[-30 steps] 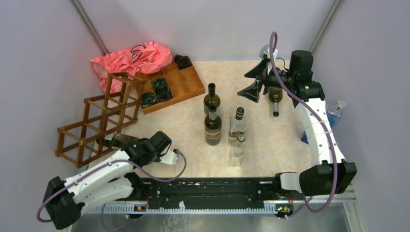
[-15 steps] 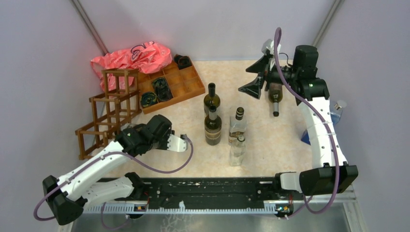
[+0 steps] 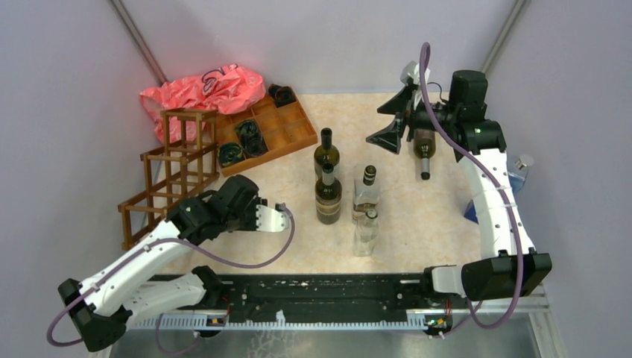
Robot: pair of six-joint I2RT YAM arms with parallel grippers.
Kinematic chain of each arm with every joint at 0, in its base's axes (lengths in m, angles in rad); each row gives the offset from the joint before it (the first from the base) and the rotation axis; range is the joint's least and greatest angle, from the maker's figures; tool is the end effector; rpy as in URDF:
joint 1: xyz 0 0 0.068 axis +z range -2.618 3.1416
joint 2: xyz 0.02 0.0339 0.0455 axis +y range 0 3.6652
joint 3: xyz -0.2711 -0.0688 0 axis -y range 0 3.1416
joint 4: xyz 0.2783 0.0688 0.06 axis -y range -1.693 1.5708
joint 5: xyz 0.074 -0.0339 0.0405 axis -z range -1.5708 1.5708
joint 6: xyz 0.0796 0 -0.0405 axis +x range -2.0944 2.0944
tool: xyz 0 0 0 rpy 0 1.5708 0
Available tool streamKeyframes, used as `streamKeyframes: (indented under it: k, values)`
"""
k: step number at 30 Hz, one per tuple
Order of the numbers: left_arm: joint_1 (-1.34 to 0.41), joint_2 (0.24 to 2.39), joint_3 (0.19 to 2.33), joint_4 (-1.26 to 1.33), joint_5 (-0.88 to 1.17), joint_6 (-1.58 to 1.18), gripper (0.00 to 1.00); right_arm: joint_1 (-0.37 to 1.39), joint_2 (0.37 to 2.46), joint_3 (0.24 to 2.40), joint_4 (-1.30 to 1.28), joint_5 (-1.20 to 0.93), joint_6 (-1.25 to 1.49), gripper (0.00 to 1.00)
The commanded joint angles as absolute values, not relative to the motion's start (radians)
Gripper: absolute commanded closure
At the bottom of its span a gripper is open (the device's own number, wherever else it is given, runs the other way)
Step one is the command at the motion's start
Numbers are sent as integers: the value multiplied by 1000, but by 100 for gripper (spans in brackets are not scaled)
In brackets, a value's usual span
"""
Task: Put the wine bottle on the wine rack
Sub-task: Place the wine bottle at the center of the board.
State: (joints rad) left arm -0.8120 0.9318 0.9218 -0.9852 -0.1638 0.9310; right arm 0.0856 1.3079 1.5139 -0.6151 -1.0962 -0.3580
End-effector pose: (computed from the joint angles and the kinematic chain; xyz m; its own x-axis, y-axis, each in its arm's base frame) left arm 0.1610 -0.1509 0.2604 0.1808 0.9597 -0.2152 0.8540 -0.0446 0.5183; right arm 0.3038 0.0971 0.4470 -0.0726 -0.1669 -0.9833 -0.9370 0.3492 0.0099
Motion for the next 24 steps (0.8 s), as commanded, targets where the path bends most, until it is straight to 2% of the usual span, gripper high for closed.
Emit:
streamKeyframes:
  k: [1,3,7,24]
  values:
    - [-816,901,860,-866,-148,924,100,104,1306,1532,-567,-1112,-350,2]
    - [-819,934,829,-833,-170,928,100,107,1309,1532,-561,-1114,-345,2]
    - [-833,1008,910,-825,-220,891,100,107,1307,1543,-601,-1105,-386,2]
    - [-835,987,1089,-868,-81,908,100,110,1304,1534,-588,-1107,-371,1]
